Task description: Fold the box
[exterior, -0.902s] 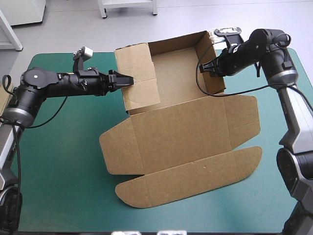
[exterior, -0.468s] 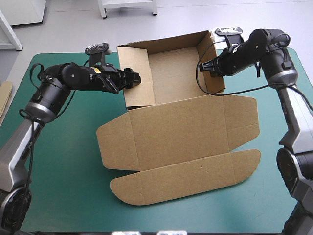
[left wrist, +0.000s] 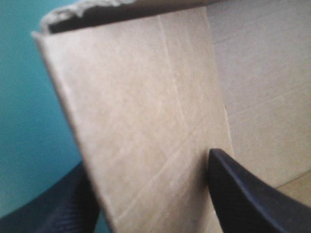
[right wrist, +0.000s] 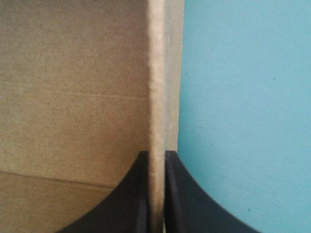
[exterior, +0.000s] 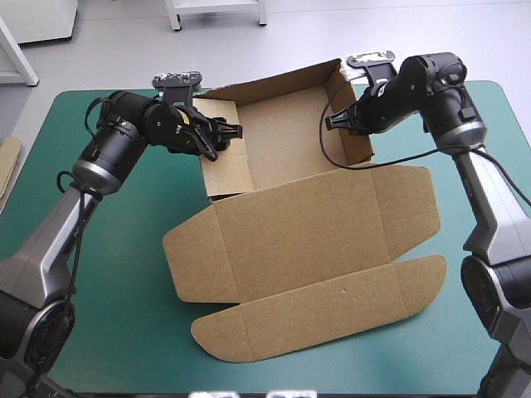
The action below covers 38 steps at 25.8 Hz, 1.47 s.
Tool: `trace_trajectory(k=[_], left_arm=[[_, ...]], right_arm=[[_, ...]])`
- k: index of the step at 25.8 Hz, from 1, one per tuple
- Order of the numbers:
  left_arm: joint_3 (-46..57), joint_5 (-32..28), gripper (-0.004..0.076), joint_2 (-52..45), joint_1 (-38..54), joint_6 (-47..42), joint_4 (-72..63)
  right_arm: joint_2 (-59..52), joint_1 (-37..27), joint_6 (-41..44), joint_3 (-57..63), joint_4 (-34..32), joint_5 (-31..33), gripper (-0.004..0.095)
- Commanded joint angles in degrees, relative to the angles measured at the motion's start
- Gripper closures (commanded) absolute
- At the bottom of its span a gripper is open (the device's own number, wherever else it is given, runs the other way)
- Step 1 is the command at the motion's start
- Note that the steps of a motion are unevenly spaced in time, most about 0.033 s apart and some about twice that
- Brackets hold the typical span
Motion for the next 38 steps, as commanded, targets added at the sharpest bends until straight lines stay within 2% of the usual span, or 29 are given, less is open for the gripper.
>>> trace_trajectory(k=[1, 9, 11, 13, 16, 17, 18, 26, 29, 37, 38], left_arm=[[-1.9, -0.5, 0.0281, -1.6, -0.5, -0.7, -1.1], [-1.9, -1.2, 0.0282, -1.6, -0.5, -0.7, -2.7], [-1.9, -1.1, 0.0304, -1.6, -0.5, -0.8, -3.1], [-1.9, -1.5, 0.039, -1.6, -0.5, -1.3, -3.9], [-1.9, -3.3, 0.0596, -1.6, -0.5, -1.3, -5.5], [-1.9, -3.9, 0.0699, -1.6, -0.5, -1.3, -5.6], [-1.9, -4.0, 0.0729, -1.6, -0.5, -1.2, -5.6], [-2.5, -4.7, 0.0733, -1.6, -0.5, -1.3, -3.5], [-2.6, -3.4, 0.0732, -1.6, -0.5, -1.5, 1.3], [-7.6, 11.9, 0.0732, 1.4, -0.5, 1.2, 8.3], [-7.6, 12.4, 0.0732, 1.8, -0.5, 1.4, 8.3]], right_arm=[[-2.9, 0.8, 0.8, -1.8, -0.2, -0.8, 0.0907], [-2.9, 0.8, 0.8, -1.8, 2.0, -0.6, 0.0907], [-2.9, 0.8, 0.8, -1.8, 2.7, -0.6, 0.0907], [-2.9, 0.8, 0.8, -1.8, 2.8, -0.6, 0.0907], [-2.9, 0.8, 0.8, -1.8, 2.8, -0.6, 0.0906], [-2.9, 0.8, 0.8, -1.8, 2.8, -0.6, 0.0907], [-2.9, 0.8, 0.8, -1.8, 2.8, -0.4, 0.0907], [-2.9, 0.8, 1.9, -1.8, 2.2, 0.0, 0.0906], [-2.9, 3.5, 3.9, -1.7, -3.8, 0.1, 0.0906], [-2.9, 9.5, 8.8, 7.5, -8.4, 0.1, 0.0906], [-2.9, 9.6, 9.3, 7.5, -8.4, 0.1, 0.0907]])
